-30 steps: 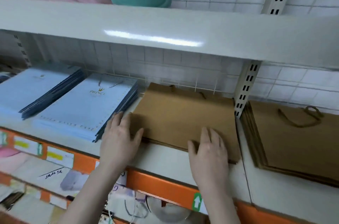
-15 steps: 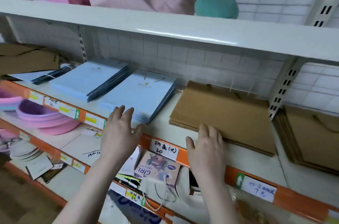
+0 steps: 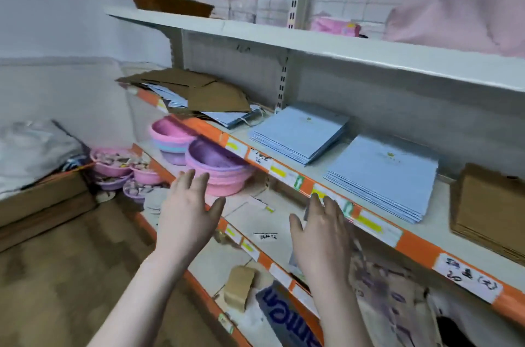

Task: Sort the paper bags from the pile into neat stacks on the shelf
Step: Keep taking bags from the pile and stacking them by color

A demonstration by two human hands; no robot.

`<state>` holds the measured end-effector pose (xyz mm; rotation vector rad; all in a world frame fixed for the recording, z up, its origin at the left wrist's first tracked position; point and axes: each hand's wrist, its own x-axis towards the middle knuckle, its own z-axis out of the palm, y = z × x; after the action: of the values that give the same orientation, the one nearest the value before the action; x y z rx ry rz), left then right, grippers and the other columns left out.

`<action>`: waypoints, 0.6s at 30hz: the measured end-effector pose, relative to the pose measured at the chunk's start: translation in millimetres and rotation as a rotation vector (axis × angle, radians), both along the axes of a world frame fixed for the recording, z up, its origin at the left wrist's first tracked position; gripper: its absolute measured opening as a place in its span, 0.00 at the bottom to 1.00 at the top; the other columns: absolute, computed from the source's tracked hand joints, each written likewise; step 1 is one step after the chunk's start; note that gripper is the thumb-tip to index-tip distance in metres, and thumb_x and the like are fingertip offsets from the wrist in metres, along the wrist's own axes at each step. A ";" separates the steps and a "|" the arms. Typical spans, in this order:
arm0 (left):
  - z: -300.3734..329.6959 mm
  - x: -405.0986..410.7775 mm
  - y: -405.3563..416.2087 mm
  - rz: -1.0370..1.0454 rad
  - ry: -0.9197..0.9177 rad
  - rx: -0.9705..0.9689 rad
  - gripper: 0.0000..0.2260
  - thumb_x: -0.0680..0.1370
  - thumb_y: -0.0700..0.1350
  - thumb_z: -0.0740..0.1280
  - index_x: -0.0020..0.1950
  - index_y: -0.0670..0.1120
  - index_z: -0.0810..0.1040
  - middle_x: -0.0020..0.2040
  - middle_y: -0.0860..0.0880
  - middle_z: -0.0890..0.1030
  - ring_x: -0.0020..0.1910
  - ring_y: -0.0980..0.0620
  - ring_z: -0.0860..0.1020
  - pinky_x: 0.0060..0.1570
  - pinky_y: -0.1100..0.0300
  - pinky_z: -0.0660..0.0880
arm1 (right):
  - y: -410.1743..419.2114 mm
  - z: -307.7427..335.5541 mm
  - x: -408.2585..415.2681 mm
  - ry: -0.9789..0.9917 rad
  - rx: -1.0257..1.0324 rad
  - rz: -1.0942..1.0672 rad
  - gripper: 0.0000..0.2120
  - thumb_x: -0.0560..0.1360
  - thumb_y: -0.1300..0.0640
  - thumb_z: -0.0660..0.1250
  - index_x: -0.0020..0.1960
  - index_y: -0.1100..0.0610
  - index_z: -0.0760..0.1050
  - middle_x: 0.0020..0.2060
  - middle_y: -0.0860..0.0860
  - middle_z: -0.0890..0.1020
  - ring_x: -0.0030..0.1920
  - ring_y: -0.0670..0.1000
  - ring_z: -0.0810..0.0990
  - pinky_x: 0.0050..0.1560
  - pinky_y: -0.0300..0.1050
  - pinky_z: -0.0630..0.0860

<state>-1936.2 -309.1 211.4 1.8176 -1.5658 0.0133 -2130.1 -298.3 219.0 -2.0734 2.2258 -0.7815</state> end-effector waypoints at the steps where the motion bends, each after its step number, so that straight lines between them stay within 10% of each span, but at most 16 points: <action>1: 0.6 18.3 1.3 0.030 0.001 0.013 0.23 0.74 0.48 0.70 0.65 0.39 0.74 0.66 0.36 0.72 0.67 0.38 0.68 0.65 0.46 0.65 | -3.8 1.2 18.1 0.000 0.005 0.024 0.27 0.79 0.47 0.58 0.73 0.58 0.60 0.68 0.55 0.66 0.70 0.54 0.63 0.68 0.46 0.60; 18: -7.9 176.5 -136.2 0.175 -0.046 0.022 0.24 0.71 0.46 0.73 0.64 0.38 0.75 0.64 0.37 0.73 0.66 0.36 0.69 0.65 0.43 0.67 | -185.0 -7.6 172.4 -0.076 -0.058 0.126 0.25 0.76 0.53 0.65 0.69 0.62 0.68 0.64 0.61 0.72 0.65 0.61 0.69 0.64 0.53 0.65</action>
<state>-1759.6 -445.3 203.5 1.9790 -1.4381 0.1208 -1957.7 -483.2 211.4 -2.1456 2.0361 -0.9084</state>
